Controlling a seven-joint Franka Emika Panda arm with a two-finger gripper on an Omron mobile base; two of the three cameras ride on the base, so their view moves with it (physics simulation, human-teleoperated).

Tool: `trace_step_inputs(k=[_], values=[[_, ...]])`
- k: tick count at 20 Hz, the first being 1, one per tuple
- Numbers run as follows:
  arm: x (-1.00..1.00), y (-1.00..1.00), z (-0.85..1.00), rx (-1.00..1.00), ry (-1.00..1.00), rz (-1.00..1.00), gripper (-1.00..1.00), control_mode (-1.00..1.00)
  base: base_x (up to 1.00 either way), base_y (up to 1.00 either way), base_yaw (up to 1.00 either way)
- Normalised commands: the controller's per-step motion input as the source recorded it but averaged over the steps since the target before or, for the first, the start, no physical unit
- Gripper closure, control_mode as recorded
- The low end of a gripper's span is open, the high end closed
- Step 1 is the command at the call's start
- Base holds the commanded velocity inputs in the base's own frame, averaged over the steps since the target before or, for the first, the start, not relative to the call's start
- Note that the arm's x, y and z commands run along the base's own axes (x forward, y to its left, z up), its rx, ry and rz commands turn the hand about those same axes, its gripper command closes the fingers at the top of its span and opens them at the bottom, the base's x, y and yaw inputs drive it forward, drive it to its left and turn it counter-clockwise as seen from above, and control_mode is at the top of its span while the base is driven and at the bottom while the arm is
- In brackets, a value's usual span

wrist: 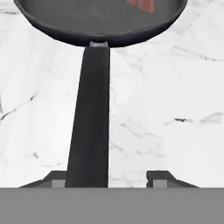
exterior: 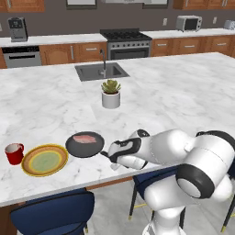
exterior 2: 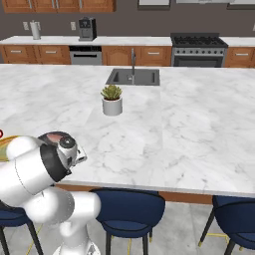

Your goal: Pick up the pan with the steak in it and place it on the dining table. Then place the steak on the plate.

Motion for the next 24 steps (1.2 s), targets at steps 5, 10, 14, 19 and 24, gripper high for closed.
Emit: trace_step_inputs(k=[5,10,14,19,24], values=[[0.00,0.02,0.57,0.02,-0.07,-0.09,-1.00,-1.00,0.00,0.00,0.00],[-0.02,0.08,0.80,0.00,-0.03,-0.14,-1.00,-1.00,0.00,0.00,0.00],[-0.04,0.17,0.89,-0.04,0.01,-0.16,-1.00,-1.00,0.00,0.00,0.00],[-0.21,0.06,0.81,-0.08,0.06,-0.17,-1.00,-1.00,0.00,0.00,0.00],[-0.51,-0.04,0.54,-0.08,0.00,-0.09,-1.00,-1.00,0.00,0.00,0.00]])
